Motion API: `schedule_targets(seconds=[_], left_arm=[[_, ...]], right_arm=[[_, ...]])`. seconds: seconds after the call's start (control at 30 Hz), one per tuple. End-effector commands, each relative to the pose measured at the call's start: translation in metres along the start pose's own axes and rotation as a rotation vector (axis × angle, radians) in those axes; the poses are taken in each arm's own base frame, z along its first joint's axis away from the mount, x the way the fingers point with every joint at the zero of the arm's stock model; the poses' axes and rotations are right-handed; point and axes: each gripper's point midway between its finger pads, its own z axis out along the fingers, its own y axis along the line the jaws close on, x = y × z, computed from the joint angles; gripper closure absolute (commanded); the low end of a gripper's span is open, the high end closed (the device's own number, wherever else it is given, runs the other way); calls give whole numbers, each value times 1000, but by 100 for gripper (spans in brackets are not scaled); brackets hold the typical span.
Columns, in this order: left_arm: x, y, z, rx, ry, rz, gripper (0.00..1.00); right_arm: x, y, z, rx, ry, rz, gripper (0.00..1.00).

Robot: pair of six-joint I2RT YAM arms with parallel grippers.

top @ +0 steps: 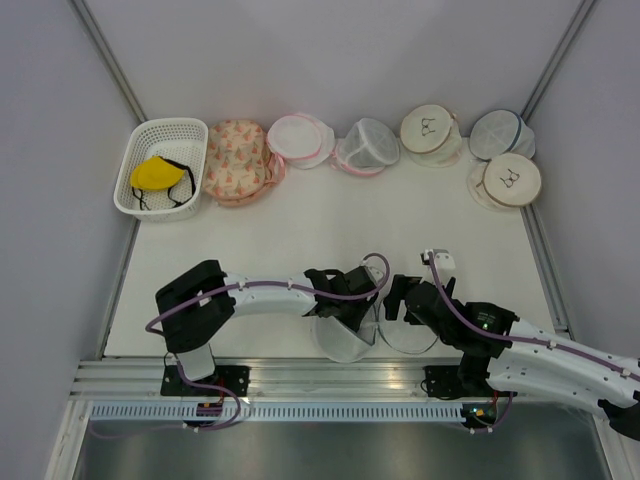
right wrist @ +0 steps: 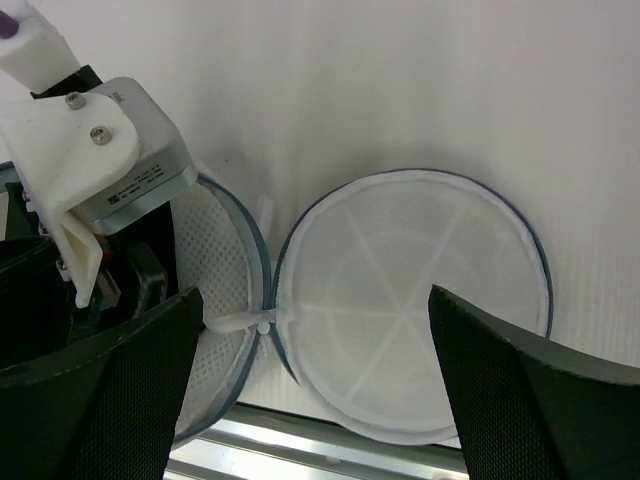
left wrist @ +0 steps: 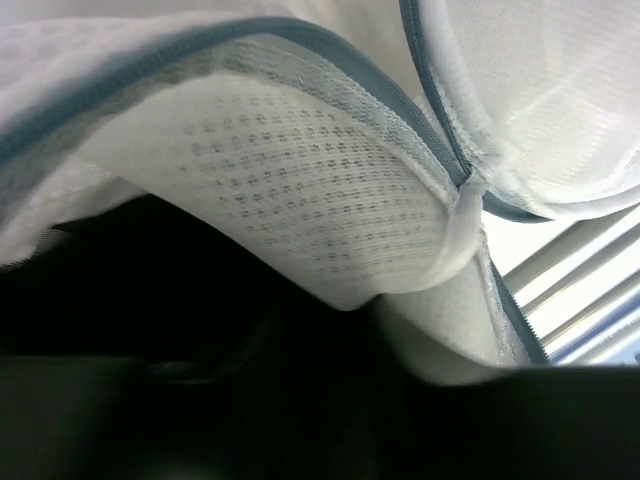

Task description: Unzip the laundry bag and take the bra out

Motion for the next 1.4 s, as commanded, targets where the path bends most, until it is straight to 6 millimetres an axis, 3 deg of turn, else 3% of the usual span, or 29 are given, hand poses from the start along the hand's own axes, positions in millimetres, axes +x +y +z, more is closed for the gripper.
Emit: schedule_targets(seconds=[0.0, 0.03, 0.07, 0.17, 0.3, 0.33, 0.4, 0.43, 0.5, 0.57, 0.77, 0.97, 1.37], left_arm=[[41, 26, 32, -102, 104, -19, 67], [40, 26, 31, -104, 101, -22, 86], [36, 25, 29, -104, 89, -27, 98], [15, 19, 10, -96, 3, -39, 98], [-29, 14, -38, -116, -159, -54, 98], [-49, 5, -59, -93, -229, -61, 98], [-62, 5, -81, -105, -277, -58, 98], [-77, -4, -101, -80, -327, -51, 90], [-90, -10, -120, -67, -353, -39, 80], [-94, -12, -130, -62, -366, -27, 78], [-95, -2, -135, -113, -372, -19, 79], [-86, -1, -129, -115, -331, -30, 90], [-79, -3, -120, -105, -296, -45, 96]], right_arm=[[-3, -1, -1, -3, -14, 9, 2], [-3, -1, -2, -2, -15, 11, 2], [-3, -2, -2, -2, -15, 12, 2], [-4, -3, -3, 0, -17, 12, 2], [-5, -2, -4, -3, -17, 10, 2], [-5, -2, -4, -5, -19, 10, 2], [-4, -1, -3, -8, -16, 9, 2], [-4, -1, -2, -6, -14, 9, 2], [-3, 0, -2, -9, -11, 8, 2], [-3, 1, -1, -10, -13, 9, 2], [-2, 1, -1, -13, -9, 8, 2], [-2, 1, -1, -18, -15, 17, 5], [-1, 83, -14, -419, 37, -22, 2]])
